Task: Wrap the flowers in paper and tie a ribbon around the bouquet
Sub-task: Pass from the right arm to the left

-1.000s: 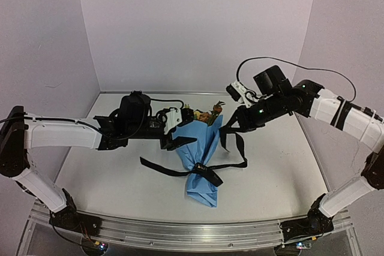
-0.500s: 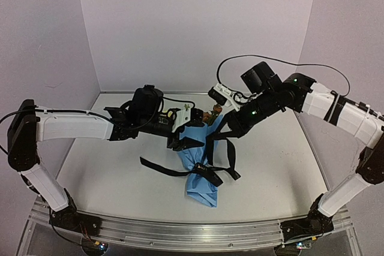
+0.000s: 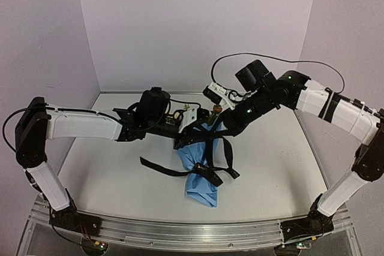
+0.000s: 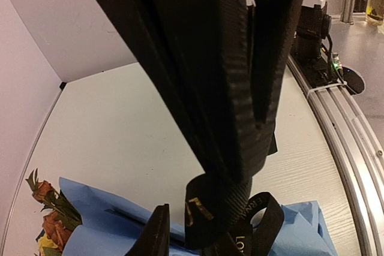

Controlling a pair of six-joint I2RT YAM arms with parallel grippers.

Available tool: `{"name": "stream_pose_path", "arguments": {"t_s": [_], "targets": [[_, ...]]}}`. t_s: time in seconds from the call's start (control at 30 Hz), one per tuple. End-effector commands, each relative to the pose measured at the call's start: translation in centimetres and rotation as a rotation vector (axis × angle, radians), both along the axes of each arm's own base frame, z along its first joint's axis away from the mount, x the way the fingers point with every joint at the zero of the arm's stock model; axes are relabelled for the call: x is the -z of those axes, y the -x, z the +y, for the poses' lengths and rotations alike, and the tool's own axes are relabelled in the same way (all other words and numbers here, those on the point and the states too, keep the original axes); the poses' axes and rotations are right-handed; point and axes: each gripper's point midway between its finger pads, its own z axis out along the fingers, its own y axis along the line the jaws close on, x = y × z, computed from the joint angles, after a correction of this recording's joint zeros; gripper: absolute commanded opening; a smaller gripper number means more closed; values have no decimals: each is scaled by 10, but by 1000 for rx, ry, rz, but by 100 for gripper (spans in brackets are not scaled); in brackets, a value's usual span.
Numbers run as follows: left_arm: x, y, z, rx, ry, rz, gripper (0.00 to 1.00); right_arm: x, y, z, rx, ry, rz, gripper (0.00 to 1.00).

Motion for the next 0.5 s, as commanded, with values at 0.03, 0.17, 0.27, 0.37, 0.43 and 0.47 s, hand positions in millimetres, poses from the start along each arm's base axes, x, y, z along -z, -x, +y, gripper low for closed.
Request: {"name": "stream_pose_path", "arguments": {"t_s": [0.03,0.17,0.27,0.37,0.43,0.47], "targets": [[-40,-22,-9,-108,83,-58,0,-4,-13,-6,60,37,-75,1],[-53,-48,-3,-280,87,-6,0,1,-15,-26,147,77,-95,29],[-58,-65,6,-409,59,36,0,8,-7,-40,183,91,-90,48],[-61,-79,19,-530,24,60,0,20,6,-56,212,91,-67,54],[-61,-83,30,-588,-4,66,0,38,13,-62,239,82,-37,55],[-61,-84,35,-611,-14,68,0,50,17,-65,252,81,-19,56]]}}
